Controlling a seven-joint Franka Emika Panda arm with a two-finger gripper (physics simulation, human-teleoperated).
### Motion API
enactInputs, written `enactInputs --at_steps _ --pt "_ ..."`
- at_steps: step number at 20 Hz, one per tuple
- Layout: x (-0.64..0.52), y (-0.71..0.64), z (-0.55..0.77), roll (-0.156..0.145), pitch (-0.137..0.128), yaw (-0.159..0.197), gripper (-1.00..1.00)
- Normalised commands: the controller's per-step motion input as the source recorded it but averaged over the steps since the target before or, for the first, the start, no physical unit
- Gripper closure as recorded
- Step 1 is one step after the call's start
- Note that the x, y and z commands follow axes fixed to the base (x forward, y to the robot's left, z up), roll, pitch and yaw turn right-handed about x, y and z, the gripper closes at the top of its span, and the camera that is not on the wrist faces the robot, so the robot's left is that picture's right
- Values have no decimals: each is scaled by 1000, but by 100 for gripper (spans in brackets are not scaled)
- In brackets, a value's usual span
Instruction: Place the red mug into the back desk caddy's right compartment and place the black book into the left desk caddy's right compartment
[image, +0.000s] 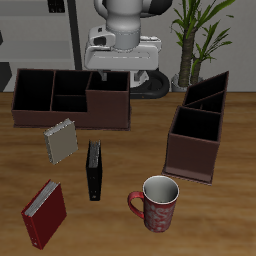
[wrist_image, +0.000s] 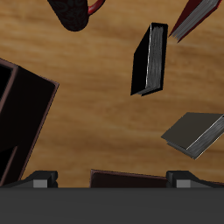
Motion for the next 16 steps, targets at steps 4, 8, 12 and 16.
enactInputs --at_steps 4,8,12,16 --pt "324 114 131 -39 -70 9 -100" --pt "500 270 150 7 -58 0 -100" --pt "442 263 83 23 -22 29 -100" --pt "520 316 49 34 11 15 -100"
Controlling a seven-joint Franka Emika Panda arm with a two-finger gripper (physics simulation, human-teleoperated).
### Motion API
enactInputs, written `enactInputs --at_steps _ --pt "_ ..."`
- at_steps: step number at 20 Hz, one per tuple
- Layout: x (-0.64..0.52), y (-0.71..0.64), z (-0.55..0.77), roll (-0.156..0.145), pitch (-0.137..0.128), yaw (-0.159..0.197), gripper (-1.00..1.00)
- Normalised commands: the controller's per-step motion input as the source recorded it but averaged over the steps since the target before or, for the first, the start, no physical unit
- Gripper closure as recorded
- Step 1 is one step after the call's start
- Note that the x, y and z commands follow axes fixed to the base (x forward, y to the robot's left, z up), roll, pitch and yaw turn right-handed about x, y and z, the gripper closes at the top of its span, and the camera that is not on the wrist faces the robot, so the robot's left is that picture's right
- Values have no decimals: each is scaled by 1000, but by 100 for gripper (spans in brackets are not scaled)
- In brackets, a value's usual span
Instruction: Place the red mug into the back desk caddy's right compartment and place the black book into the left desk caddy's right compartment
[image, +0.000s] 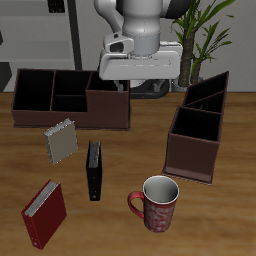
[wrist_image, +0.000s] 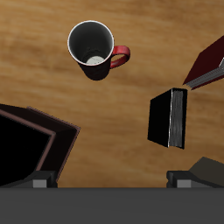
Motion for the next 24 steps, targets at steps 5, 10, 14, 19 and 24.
enactInputs --at_steps 5,10,14,19,24 --pt "511 210 63 20 -47 -30 -100" --pt "370 273 72 6 -70 -43 -100" --pt "340 174 56 13 -55 -98 -100" --pt "349 33 -111 -7 -14 -20 -100" --pt "294 89 -293 1 -23 43 -100"
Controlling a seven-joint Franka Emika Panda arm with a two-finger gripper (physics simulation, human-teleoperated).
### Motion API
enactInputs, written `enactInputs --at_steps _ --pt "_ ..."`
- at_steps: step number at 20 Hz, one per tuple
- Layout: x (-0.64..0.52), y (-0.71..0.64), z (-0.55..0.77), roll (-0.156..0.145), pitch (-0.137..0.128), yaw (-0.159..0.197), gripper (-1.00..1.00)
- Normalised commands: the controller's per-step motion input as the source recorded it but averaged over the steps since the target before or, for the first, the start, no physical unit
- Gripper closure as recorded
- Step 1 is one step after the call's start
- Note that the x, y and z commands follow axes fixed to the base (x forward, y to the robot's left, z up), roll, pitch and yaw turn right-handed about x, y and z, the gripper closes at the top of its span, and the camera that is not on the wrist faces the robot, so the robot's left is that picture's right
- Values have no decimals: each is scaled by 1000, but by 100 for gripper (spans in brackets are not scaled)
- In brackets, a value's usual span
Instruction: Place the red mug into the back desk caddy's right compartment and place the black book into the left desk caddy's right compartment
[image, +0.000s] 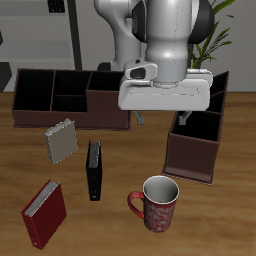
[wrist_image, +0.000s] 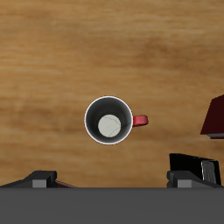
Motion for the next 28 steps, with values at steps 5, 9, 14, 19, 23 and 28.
enactInputs --at_steps 5,9,14,19,23,28 --pt "207 100 -343 -2 -16 26 -100" --pt "147 174 -414 22 -25 54 -100" --pt "52 198 -323 18 -43 67 -100" --pt "-15 250 -312 26 -26 85 -100" --pt "50 104 -371 2 16 63 -100" --pt "46 38 -309 8 26 37 -100"
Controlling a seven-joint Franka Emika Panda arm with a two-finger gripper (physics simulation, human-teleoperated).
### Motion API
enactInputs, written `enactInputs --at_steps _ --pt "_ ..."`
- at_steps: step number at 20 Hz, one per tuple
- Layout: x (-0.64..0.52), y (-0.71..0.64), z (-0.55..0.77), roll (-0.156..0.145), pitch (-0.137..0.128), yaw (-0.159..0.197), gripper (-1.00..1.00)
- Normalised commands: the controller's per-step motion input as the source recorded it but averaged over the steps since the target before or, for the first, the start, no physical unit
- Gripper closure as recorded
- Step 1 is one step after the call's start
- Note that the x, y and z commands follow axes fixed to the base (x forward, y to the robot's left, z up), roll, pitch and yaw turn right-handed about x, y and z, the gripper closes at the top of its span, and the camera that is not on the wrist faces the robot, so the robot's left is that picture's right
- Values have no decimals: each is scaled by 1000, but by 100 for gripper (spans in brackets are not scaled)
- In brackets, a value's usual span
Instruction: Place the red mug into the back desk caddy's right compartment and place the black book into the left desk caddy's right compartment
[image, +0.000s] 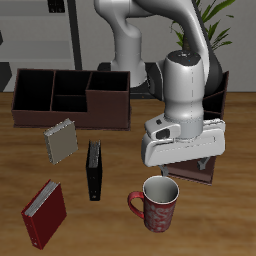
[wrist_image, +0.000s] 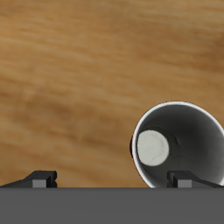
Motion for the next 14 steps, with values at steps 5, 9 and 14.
enactInputs --at_steps 5,9,14 --pt "17 36 -306 6 37 68 -100" --pt "35 -87 -190 -10 44 45 -100" --pt "60 -155 -98 -23 20 27 100"
